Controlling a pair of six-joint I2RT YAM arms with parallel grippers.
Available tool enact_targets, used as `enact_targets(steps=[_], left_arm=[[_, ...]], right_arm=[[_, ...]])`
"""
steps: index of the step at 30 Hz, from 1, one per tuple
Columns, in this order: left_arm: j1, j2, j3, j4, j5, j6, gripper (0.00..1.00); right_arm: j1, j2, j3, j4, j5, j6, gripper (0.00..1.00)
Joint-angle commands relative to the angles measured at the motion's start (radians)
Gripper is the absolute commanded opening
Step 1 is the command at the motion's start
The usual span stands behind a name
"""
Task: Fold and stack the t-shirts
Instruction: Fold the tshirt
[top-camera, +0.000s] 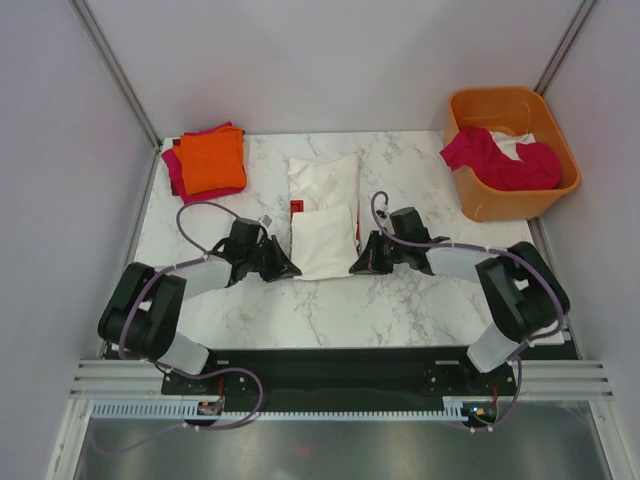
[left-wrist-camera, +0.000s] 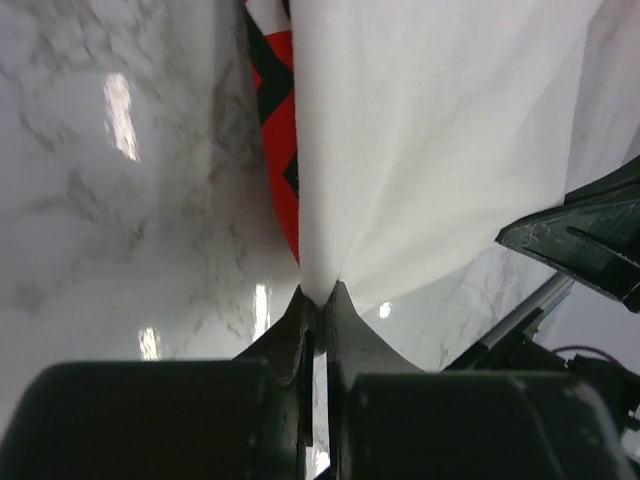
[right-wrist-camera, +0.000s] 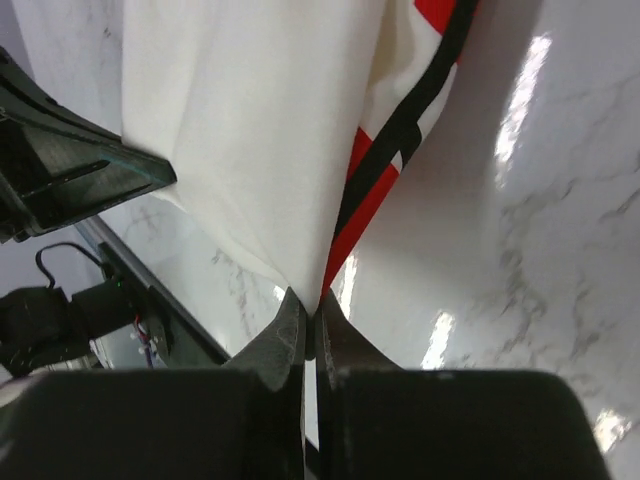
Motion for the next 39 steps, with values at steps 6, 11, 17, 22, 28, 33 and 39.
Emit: enact_targets(steps=[6, 11, 17, 22, 28, 33, 39], left_arm=[[-0.073, -0.482, -0.156, -0.038, -0.01, 0.002, 0.02], [-0.099, -0.693, -0.078, -0.038, -0.01, 0.002, 0.02], [-0.099, -0.597, 0.122, -0.606, -0.073, -0.096, 0.02], [-0.099, -0.455, 0.22, -0.646, -0.087, -0.015, 0.02], [-0.099, -0.305, 0.404, -0.652, -0.095, 0.027, 0.02], [-0.099, -0.242, 0.53, -0.658, -0.104, 0.044, 0.03], [-0.098, -0.118, 0.668, -0.69, -0.09, 0.07, 0.02]], right_arm=[[0.104, -0.501, -0.171, -0.167, 0.11, 0.053, 0.0], [0.139, -0.717, -0.156, -0.298, 0.193, 0.117, 0.0], [0.139, -0.704, -0.041, -0.396, 0.203, 0.091, 0.0], [0.138, -0.647, 0.028, -0.411, 0.271, 0.079, 0.0], [0.125, -0.512, 0.148, -0.434, 0.298, 0.03, 0.0], [0.09, -0.466, 0.25, -0.462, 0.33, -0.016, 0.0], [0.052, -0.382, 0.339, -0.486, 0.33, -0.059, 0.0]])
